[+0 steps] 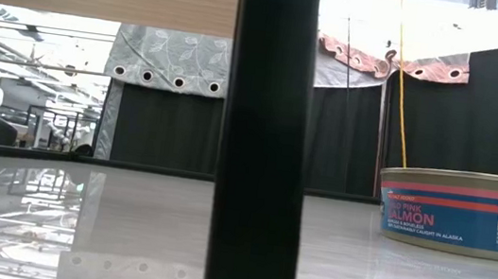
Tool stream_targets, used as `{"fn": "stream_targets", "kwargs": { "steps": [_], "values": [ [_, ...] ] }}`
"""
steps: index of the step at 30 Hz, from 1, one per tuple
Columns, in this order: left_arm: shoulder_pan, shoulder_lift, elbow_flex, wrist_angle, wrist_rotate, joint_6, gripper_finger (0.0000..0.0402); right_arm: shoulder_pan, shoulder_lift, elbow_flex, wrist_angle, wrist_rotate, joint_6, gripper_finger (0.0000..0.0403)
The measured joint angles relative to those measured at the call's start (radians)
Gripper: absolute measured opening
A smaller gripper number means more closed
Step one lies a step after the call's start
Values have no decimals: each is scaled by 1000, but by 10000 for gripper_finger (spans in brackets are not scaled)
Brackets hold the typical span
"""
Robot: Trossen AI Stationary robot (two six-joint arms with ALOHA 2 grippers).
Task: Stack canned seafood by type on shelf
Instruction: Stack the blue pink tuna can on top of the blue pink tuna can on the shelf
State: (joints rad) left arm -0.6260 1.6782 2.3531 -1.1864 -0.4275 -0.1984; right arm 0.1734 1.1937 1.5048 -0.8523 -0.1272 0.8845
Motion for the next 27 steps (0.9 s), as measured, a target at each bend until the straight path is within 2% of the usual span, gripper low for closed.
{"fn": "stream_targets", "kwargs": {
  "steps": [4, 7, 12, 15, 18, 20, 22, 27],
  "values": [
    [0, -77, -5, -15, -83, -212, 311, 82, 33, -111, -97, 21, 72, 312],
    [-12, -130, -4, -38, -95, -343, 303, 142, 37, -264, -67, 11, 157, 274],
    [-65, -165, -4, -122, -100, -452, 258, 212, 33, -538, 199, -31, 298, 166],
    [-97, -164, -4, -174, -108, -473, 217, 240, 37, -660, 391, -27, 369, 91],
    [-120, -152, -4, -223, -123, -503, 174, 261, 53, -755, 512, -23, 433, 23],
    [-132, -138, -5, -234, -143, -519, 148, 273, 62, -788, 557, 0, 471, 9],
    [-142, -129, -6, -239, -152, -528, 128, 282, 74, -799, 562, 28, 490, 14],
    [-143, -114, -6, -237, -154, -529, 108, 287, 128, -802, 561, 54, 486, 5]
  ]
}}
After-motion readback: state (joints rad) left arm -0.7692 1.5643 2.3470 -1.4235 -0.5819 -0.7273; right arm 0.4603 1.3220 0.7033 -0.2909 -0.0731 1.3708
